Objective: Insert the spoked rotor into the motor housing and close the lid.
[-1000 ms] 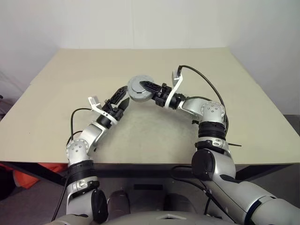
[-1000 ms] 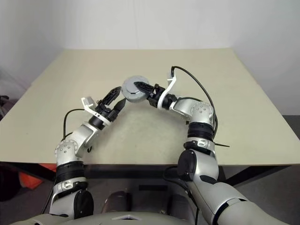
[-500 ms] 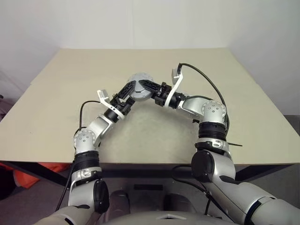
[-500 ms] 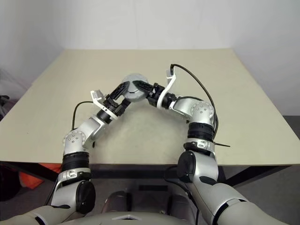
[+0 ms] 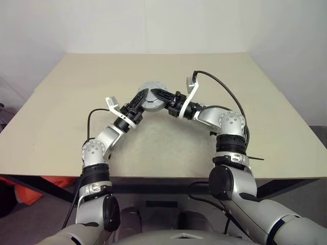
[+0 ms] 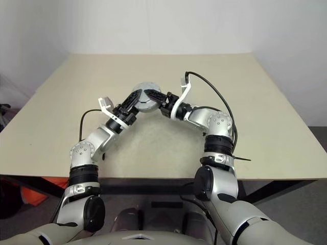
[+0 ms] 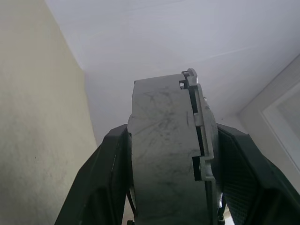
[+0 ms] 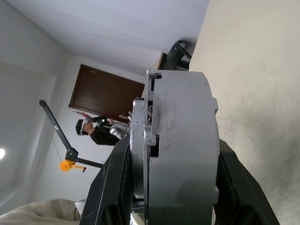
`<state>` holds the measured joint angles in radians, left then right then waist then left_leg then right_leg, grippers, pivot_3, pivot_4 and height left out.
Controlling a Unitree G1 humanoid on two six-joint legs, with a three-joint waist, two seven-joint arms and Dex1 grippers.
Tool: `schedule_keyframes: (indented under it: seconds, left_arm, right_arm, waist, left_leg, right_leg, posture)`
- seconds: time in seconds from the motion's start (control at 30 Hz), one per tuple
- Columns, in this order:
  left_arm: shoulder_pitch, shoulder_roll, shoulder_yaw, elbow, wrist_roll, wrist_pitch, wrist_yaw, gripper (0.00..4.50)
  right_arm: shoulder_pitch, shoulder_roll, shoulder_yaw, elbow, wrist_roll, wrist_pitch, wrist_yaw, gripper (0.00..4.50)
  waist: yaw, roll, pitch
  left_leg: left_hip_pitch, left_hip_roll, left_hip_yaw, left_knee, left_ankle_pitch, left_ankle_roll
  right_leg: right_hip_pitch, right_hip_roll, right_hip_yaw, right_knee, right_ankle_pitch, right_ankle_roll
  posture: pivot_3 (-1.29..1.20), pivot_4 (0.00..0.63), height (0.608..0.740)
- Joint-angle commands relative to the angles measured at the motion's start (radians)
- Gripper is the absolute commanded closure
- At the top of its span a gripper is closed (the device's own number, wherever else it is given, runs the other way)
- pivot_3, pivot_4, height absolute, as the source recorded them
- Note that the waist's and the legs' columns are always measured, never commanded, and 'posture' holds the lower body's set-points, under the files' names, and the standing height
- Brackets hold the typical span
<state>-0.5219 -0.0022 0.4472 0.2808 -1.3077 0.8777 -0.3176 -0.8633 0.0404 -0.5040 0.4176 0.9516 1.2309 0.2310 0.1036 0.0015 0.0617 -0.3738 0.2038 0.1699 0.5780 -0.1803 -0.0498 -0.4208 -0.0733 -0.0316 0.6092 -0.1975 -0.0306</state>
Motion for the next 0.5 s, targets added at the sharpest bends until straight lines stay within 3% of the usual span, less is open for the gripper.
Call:
schedule_keyframes:
  seconds: [0.03, 0.23, 0.5]
  left_arm:
    - [-0.021, 0.010, -0.005, -0.010, 0.007, -0.004, 0.004, 2.23]
    - [-0.017, 0.009, 0.004, -0.011, 0.021, -0.024, 0.014, 2.23]
    - [-0.004, 0.033, 0.060, 0.015, 0.108, -0.157, 0.039, 2.23]
  right_arm:
    - [-0.015, -0.009, 0.024, -0.048, 0.016, -0.046, 0.043, 2.07]
    - [-0.014, -0.024, 0.060, -0.025, -0.066, -0.180, 0.015, 0.04]
    - [-0.009, -0.040, 0.114, 0.024, -0.185, -0.337, -0.012, 0.01]
  waist:
    - [0.000, 0.000, 0.000]
    - [0.001, 0.000, 0.000]
    - [-0.003, 0.000, 0.000]
  left_leg:
    - [0.000, 0.000, 0.000, 0.000, 0.000, 0.000]
    - [0.000, 0.000, 0.000, 0.001, 0.000, 0.000]
    - [0.000, 0.000, 0.000, 0.001, 0.000, 0.000]
  right_leg:
    - [0.000, 0.000, 0.000, 0.000, 0.000, 0.000]
    - [0.000, 0.000, 0.000, 0.000, 0.000, 0.000]
    - [0.000, 0.000, 0.000, 0.001, 0.000, 0.000]
  posture:
    - [0.00, 0.000, 0.740]
    - [0.00, 0.000, 0.740]
    - [0.00, 0.000, 0.740]
